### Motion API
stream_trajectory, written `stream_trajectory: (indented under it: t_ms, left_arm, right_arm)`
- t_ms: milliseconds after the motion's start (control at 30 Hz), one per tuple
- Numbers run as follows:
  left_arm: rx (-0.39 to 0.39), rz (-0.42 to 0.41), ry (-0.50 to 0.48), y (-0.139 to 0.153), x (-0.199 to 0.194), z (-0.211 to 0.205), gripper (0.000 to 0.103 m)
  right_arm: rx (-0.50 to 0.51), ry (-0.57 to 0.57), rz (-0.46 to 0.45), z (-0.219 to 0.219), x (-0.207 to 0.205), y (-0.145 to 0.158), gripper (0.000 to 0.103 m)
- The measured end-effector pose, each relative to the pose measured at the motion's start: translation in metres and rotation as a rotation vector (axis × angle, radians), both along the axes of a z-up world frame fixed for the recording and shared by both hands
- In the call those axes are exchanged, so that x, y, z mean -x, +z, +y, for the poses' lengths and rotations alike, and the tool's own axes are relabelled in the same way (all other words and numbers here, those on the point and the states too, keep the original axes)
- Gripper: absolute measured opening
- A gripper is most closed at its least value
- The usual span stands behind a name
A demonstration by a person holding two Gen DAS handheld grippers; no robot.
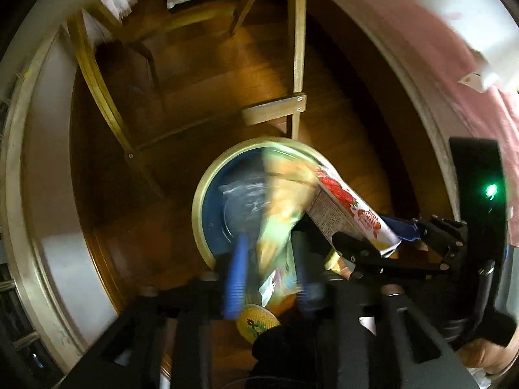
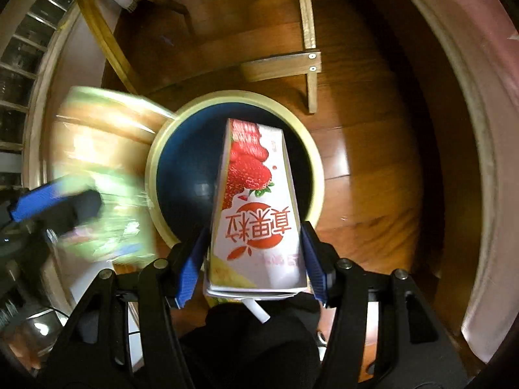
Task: Collect trash
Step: 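Carry both items over the blue bin and open both tools to drop them, then raise both tools back over the table toward the remaining trash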
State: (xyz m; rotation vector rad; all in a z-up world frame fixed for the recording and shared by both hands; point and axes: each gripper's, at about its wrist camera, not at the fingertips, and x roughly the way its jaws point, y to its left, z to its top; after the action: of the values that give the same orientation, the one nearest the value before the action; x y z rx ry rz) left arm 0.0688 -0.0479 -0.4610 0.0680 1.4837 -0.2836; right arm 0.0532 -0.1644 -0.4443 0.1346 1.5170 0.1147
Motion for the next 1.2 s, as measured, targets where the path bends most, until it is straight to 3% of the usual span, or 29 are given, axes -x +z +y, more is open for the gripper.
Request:
stream_trajectory:
  t_ms: [67,100,167,267,500,633,900,1200]
  left_arm:
    - [0.013,-0.005,0.016,-0.010,-0.001,0.010,0.079]
    - [0.022,-0.008,0.031,-0.014,-0.003,0.015,0.085]
    - [0.036,-0.011,0.047,-0.014,-0.005,0.020,0.085]
    - [0.040,-0.049,0.055,-0.008,-0.007,0.027,0.085]
    - [0.014,-0.122,0.052,0.055,0.011,0.032,0.085]
    - [0.013,-0.136,0.074,0.098,0.016,0.032,0.085]
    - [0.033,-0.214,0.073,0.216,0.036,0.034,0.085]
    - [0.080,-0.339,0.096,0.354,0.051,0.040,0.085]
  right_arm:
    - [-0.031,-0.011,0.008,-0.001,-0.007,-0.010,0.054]
    - [-0.036,-0.018,0.008,-0.002,-0.010,-0.012,0.059]
    - [-0.047,-0.025,0.010,-0.008,-0.016,-0.016,0.068]
    - [-0.053,-0.030,-0.009,-0.009,-0.020,-0.010,0.069]
    - [-0.051,-0.032,-0.028,-0.011,-0.019,0.025,0.069]
    - [-0.048,-0.033,-0.035,-0.012,-0.012,0.070,0.069]
    - [-0.029,-0.030,-0.079,-0.011,-0.003,0.180,0.069]
    - [0.020,0.102,-0.191,0.007,-0.002,0.322,0.069]
